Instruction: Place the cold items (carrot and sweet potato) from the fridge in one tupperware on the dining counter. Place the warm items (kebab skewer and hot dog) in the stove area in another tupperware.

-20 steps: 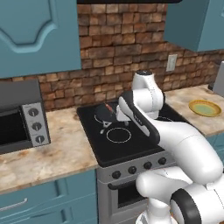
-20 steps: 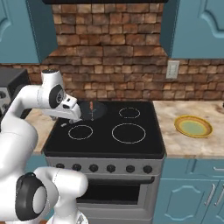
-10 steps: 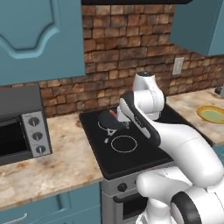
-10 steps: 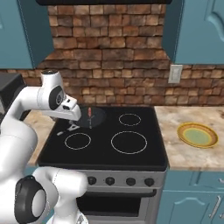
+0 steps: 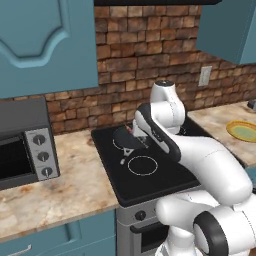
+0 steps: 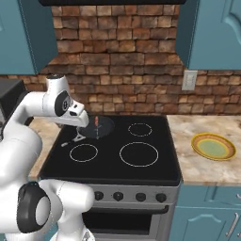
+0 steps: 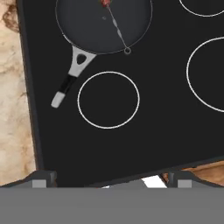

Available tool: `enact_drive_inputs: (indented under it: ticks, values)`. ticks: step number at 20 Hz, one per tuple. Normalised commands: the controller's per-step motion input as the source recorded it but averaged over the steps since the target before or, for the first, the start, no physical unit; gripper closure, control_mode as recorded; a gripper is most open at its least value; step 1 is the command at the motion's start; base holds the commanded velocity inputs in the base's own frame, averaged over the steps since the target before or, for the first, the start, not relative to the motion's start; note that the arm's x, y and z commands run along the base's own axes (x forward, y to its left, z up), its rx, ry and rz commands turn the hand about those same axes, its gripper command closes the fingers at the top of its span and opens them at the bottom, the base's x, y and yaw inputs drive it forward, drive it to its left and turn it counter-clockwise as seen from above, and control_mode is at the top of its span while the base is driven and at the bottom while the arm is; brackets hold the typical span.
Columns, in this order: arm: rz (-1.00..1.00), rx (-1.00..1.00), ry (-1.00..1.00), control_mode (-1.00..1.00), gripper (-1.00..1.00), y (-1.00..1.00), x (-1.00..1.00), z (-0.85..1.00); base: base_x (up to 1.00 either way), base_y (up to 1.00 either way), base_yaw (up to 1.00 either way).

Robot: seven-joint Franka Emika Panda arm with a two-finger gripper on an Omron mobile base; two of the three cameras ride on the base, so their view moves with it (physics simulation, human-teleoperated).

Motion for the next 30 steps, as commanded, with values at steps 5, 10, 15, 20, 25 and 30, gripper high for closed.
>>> enact_drive_inputs:
  ticks: [5,10,15,20,25,30]
  values:
    - [0.14,0.0,0.03,-1.0,-1.0,-0.04,1.0,-0.05,0.0,0.0,0.0]
    - [0.12,-0.02,-0.02,-1.0,-1.0,0.0,1.0,-0.62,0.0,0.0,0.0]
    - [0.02,-0.11,0.05,-1.0,-1.0,0.0,1.0,-0.8,0.0,0.0,0.0]
    - [0.0,-0.06,0.06,-1.0,-1.0,0.0,0.98,-0.24,0.0,0.0,0.0]
    - [0.0,0.0,0.04,-1.0,-1.0,-0.18,0.72,-0.13,0.0,0.0,0.0]
    - [0.0,0.0,0.0,-1.0,-1.0,0.0,0.44,-0.42,0.0,0.0,0.0]
